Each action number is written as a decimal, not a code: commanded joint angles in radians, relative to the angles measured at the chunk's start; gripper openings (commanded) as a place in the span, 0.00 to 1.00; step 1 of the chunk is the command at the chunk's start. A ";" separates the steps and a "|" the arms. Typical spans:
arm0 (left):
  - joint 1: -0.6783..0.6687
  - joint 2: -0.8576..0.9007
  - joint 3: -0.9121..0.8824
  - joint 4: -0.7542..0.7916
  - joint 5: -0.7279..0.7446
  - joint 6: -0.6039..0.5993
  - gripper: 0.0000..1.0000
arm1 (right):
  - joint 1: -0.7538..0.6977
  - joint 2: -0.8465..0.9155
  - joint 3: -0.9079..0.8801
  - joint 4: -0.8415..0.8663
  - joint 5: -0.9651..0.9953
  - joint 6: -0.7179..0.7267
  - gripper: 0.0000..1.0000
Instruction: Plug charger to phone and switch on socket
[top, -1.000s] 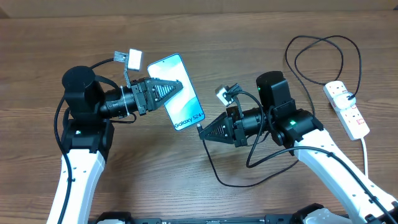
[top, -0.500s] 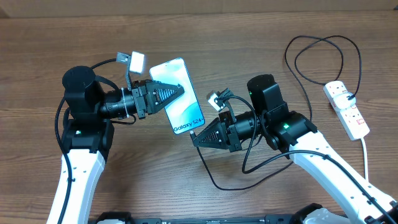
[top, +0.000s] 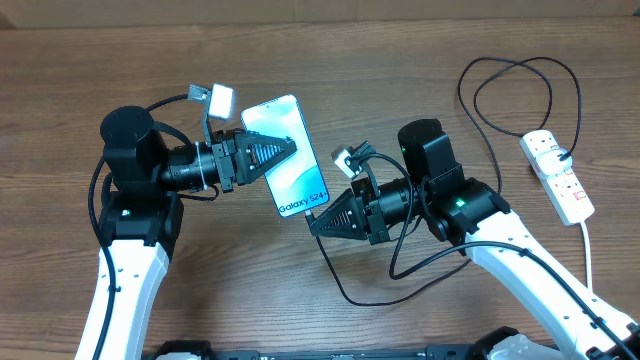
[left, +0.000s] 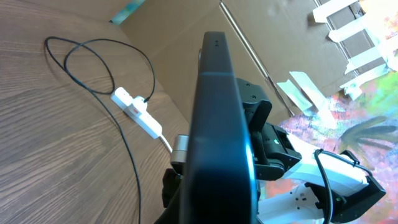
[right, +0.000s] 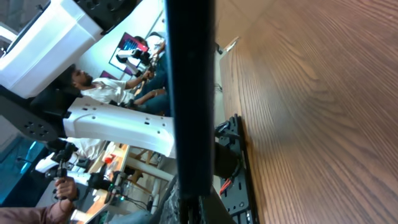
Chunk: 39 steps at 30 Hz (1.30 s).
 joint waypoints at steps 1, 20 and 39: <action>-0.007 -0.001 0.027 0.006 0.026 0.020 0.04 | 0.006 -0.006 0.019 0.013 -0.026 0.000 0.04; -0.008 -0.001 0.027 0.000 0.026 0.018 0.04 | 0.006 -0.006 0.019 0.037 -0.007 0.027 0.04; -0.008 -0.001 0.027 0.000 0.021 -0.011 0.04 | 0.006 -0.006 0.019 0.035 -0.006 0.053 0.04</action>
